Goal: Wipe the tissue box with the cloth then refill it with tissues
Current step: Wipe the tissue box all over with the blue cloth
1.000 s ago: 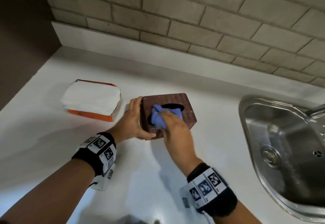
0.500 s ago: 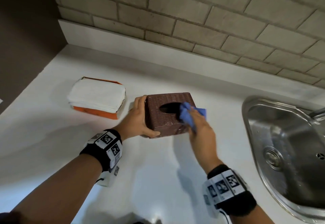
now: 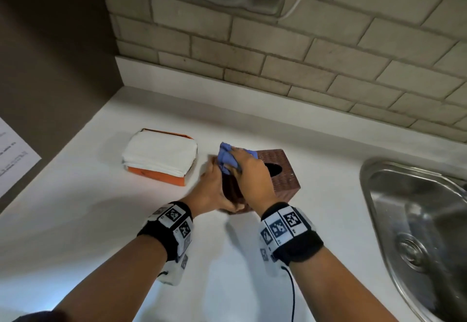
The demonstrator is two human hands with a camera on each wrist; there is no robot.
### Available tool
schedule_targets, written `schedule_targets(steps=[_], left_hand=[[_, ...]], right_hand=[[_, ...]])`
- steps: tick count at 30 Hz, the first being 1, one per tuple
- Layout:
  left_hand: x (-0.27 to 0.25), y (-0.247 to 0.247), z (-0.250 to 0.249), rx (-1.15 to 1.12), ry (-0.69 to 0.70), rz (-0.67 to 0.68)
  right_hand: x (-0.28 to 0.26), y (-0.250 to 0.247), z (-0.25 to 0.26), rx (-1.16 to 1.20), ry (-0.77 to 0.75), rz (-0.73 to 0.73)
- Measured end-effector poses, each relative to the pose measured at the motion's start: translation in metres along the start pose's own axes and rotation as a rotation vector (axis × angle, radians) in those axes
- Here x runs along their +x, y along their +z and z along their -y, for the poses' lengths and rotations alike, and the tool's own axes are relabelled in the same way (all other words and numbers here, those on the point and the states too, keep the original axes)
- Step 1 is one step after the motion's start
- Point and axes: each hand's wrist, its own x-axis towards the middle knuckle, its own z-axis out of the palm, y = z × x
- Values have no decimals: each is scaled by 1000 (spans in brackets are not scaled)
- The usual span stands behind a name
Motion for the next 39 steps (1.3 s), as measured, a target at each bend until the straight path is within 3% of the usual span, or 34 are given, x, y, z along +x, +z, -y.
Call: schedule_targets(steps=[3,9,13,16,22,26,33,37,39], left_hand=[[-4,-3,-4,31,22,-41],[-6,-4,-5,34,-5,6],[-3,-1,-4,27,-8,-24],[-1,-1,3,0,0,-3],[-4,-4,2,-11,13,18],[-7,-7,-6,-155,-48,24],[-15,-28,-32,-492,-193,18],[-21,-27,-41,-522,-288,72],[-25,-25,-42,-517,-330,70]], right_hand=[[4,-27,-16,143,117,-128],[-2,-79,-69,-290,396,-111],[-28,-26,-32,-180,143,-85],[-57,2,-13,-153,41,-75],[-81,-46,-69,-100,23,-206],[-76,-86,-72,233,244,-387],[-84,-116,-55,1397,406,-442],[-90,-119,-43,1544,370,-450],[-89,-118,-37,1414,257,-490]])
